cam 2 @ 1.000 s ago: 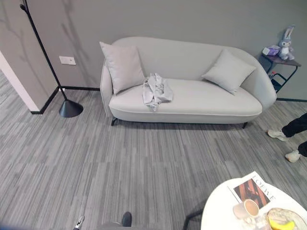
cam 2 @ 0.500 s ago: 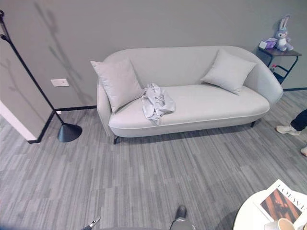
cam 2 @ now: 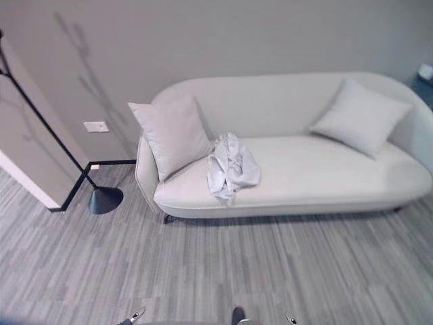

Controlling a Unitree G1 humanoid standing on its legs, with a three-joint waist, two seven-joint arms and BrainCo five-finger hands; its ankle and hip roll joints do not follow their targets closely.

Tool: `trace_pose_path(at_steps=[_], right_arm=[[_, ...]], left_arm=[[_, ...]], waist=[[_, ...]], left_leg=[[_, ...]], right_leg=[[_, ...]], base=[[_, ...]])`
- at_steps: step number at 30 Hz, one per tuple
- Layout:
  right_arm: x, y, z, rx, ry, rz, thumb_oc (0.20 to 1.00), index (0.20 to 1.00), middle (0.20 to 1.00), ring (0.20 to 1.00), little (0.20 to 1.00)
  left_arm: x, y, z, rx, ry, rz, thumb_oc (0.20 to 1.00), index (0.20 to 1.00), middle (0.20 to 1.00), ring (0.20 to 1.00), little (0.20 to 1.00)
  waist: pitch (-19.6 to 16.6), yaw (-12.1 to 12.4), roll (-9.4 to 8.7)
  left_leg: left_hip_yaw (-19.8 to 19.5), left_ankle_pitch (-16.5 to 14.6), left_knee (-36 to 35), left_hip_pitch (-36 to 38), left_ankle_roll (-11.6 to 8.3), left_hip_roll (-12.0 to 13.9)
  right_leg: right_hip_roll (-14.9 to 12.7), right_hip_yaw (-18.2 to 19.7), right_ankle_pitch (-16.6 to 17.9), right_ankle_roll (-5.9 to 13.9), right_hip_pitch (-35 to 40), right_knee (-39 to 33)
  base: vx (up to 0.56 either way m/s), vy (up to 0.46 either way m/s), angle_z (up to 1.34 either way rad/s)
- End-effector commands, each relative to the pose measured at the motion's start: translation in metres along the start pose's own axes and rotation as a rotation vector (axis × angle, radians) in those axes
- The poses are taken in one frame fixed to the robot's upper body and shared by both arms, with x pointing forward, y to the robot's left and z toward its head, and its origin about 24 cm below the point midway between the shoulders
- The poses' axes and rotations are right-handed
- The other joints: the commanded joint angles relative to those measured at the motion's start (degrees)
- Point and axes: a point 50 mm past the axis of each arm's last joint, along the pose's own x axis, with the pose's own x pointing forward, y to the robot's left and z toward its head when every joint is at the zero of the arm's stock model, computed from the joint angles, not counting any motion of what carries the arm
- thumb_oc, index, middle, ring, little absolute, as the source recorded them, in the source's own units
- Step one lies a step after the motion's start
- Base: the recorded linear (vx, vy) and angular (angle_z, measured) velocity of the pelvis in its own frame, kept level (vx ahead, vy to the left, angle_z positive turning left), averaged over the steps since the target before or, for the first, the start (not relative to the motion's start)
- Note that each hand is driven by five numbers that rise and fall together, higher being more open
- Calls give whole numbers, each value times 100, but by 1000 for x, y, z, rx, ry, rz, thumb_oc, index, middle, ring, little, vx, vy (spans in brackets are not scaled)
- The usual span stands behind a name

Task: Hang the clothes on the sofa on the clothes rack.

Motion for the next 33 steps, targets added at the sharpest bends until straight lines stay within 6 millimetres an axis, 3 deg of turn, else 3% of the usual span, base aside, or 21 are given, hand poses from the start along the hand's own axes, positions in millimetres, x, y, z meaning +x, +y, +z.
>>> trace_pose_path(at_steps=[1, 2, 3, 4, 5, 6, 7, 8, 10, 11, 15, 18, 19, 24, 26, 27, 28, 30, 31, 32, 33], right_arm=[[2, 9, 33, -22, -139, -19, 1000, 1000, 1000, 1000, 1000], [2, 11, 44, -41, -181, -22, 1000, 1000, 1000, 1000, 1000], [1, 17, 73, -149, -274, -42, 1000, 1000, 1000, 1000, 1000], [-4, 31, 109, -265, -387, -30, 1000, 1000, 1000, 1000, 1000], [-6, 36, 117, -305, -421, -19, 1000, 1000, 1000, 1000, 1000], [-6, 36, 117, -305, -421, -19, 1000, 1000, 1000, 1000, 1000], [-12, 44, 133, -354, -505, -6, 1000, 1000, 1000, 1000, 1000], [-17, 51, 142, -394, -558, 13, 1000, 1000, 1000, 1000, 1000], [-21, 58, 150, -425, -602, 27, 1000, 1000, 1000, 1000, 1000], [-30, 74, 162, -497, -677, 59, 1000, 1000, 1000, 1000, 1000], [-33, 85, 160, -654, -707, 72, 1000, 1000, 1000, 1000, 1000], [-33, 102, 155, -798, -702, 131, 1000, 1000, 1000, 1000, 1000], [-33, 114, 154, -914, -697, 165, 1000, 1000, 1000, 1000, 1000], [-33, 114, 154, -915, -698, 165, 1000, 1000, 1000, 1000, 1000], [-32, 122, 155, -1074, -702, 127, 1000, 1000, 1000, 1000, 1000], [-35, 136, 176, -1158, -731, 55, 1000, 1000, 1000, 1000, 1000], [-35, 137, 176, -1158, -732, 55, 1000, 1000, 1000, 1000, 1000], [-32, 133, 177, -1172, -700, 42, 1000, 1000, 1000, 1000, 1000], [-32, 133, 177, -1172, -700, 42, 1000, 1000, 1000, 1000, 1000], [-24, 132, 159, -1227, -616, 37, 1000, 1000, 1000, 1000, 1000], [-23, 133, 155, -1229, -601, 40, 1000, 1000, 1000, 1000, 1000]], left_arm=[[2, -4, 13, -13, -42, -3, 1000, 1000, 1000, 1000, 1000], [2, -4, 16, -15, -57, 0, 1000, 1000, 1000, 1000, 1000], [3, -7, 23, 4, -79, -11, 1000, 1000, 1000, 1000, 1000], [3, -3, 25, -10, -89, -1, 1000, 1000, 1000, 1000, 1000], [2, -1, 21, -25, -77, 4, 1000, 1000, 1000, 1000, 1000], [2, -1, 21, -25, -77, 4, 1000, 1000, 1000, 1000, 1000], [1, 3, 12, -40, -54, 17, 1000, 1000, 1000, 1000, 1000], [0, 7, 4, -45, -35, 30, 1000, 1000, 1000, 1000, 1000], [-1, 9, 1, -48, -22, 39, 1000, 1000, 1000, 1000, 1000], [-3, 15, -6, -68, 2, 62, 1000, 1000, 1000, 1000, 1000], [-5, 25, -15, -84, 22, 89, 1000, 1000, 1000, 1000, 1000], [-8, 33, -20, -88, 35, 108, 1000, 1000, 1000, 1000, 1000], [-7, 31, -16, -83, 24, 91, 1000, 1000, 1000, 1000, 1000], [-7, 31, -16, -83, 24, 91, 1000, 1000, 1000, 1000, 1000], [-4, 25, -7, -1, -5, 59, 1000, 1000, 1000, 1000, 1000], [-1, 16, 18, 90, -100, 23, 1000, 1000, 1000, 1000, 1000], [-1, 16, 19, 89, -101, 22, 1000, 1000, 1000, 1000, 1000], [0, 14, 29, 115, -121, 19, 1000, 1000, 1000, 1000, 1000], [0, 14, 29, 115, -121, 19, 1000, 1000, 1000, 1000, 1000], [0, 13, 31, 121, -136, 29, 1000, 1000, 1000, 1000, 1000], [0, 11, 33, 116, -149, 23, 1000, 1000, 1000, 1000, 1000]], waist=[[16, 23, -119], [98, 70, -214], [278, 224, -376], [440, 486, -438], [443, 551, -402], [433, 548, -421], [423, 644, -301], [419, 734, -212], [427, 826, -151], [426, 892, -104], [245, 947, -181], [63, 1028, -276], [73, 1124, -303], [56, 1128, -292], [151, 1105, -232], [254, 960, -53], [245, 949, -41], [307, 850, -134], [307, 850, -134], [271, 902, -265], [275, 913, -276]], left_leg=[[58, 1541, -257, -69, 375, 521], [69, 1786, 407, -428, 427, 530], [379, 1641, 950, -956, 665, 612], [741, 1003, 909, -1932, 754, 114], [872, 813, 476, -2017, 783, -50], [881, 842, 437, -2014, 790, -70], [1029, 877, -718, -2174, 840, -446], [1038, 1220, -1361, -2281, 795, -620], [929, 1489, -1793, -2326, 745, -729], [950, 1619, -2042, -2318, 724, -778], [967, 1634, -2266, -2026, 877, -864], [1161, 1548, -2578, -1651, 978, -885], [1303, 1402, -2695, -1350, 1053, -878], [1307, 1407, -2690, -1376, 1051, -863], [1342, 1274, -2698, -1112, 1148, -854], [1095, 1013, -2885, -630, 1123, -723], [1085, 1020, -2885, -646, 1117, -707], [882, 909, -2885, -597, 1022, -727], [882, 909, -2885, -597, 1022, -727], [785, 833, -2885, -615, 996, -736], [737, 835, -2885, -652, 985, -724]], right_leg=[[-383, 245, 57, 414, 72, 122], [-378, 191, 21, 332, 248, 18], [-400, 200, -54, 222, 480, -94], [-470, 339, -173, 244, 717, -196], [-453, 374, -212, 264, 772, -208], [-474, 373, -207, 269, 758, -209], [-365, 433, -347, 309, 895, -219], [-232, 494, -444, 287, 1037, -232], [-133, 566, -519, 250, 1134, -232], [-2, 610, -712, 206, 1322, -232], [-8, 607, -899, 183, 1426, -13], [-75, 512, -1024, 336, 1425, 515], [-254, 207, -870, 630, 1229, 1312], [-240, 213, -853, 626, 1205, 1306], [-523, -203, -386, 984, 826, 2292], [-1180, -589, -379, 802, 144, 2175], [-1158, -606, -354, 793, 152, 2132], [-1090, -38, -265, 797, 144, 901], [-1090, -38, -265, 797, 144, 901], [-960, 429, 39, 899, 155, 341], [-940, 465, 86, 896, 154, 261]], base=[[130, -192, 2], [253, -371, 0], [334, -345, -3], [362, -221, -1], [244, -41, -23], [265, 84, -38], [294, 91, -56], [371, 103, -34], [221, 41, -6], [273, 47, -19], [296, 61, -25], [341, 74, -12], [156, 41, -18], [43, 13, -12], [319, 36, 14], [417, -11, -21], [412, -108, -30], [141, -103, 41], [205, -175, 104], [165, -171, 85], [166, -172, 73]])
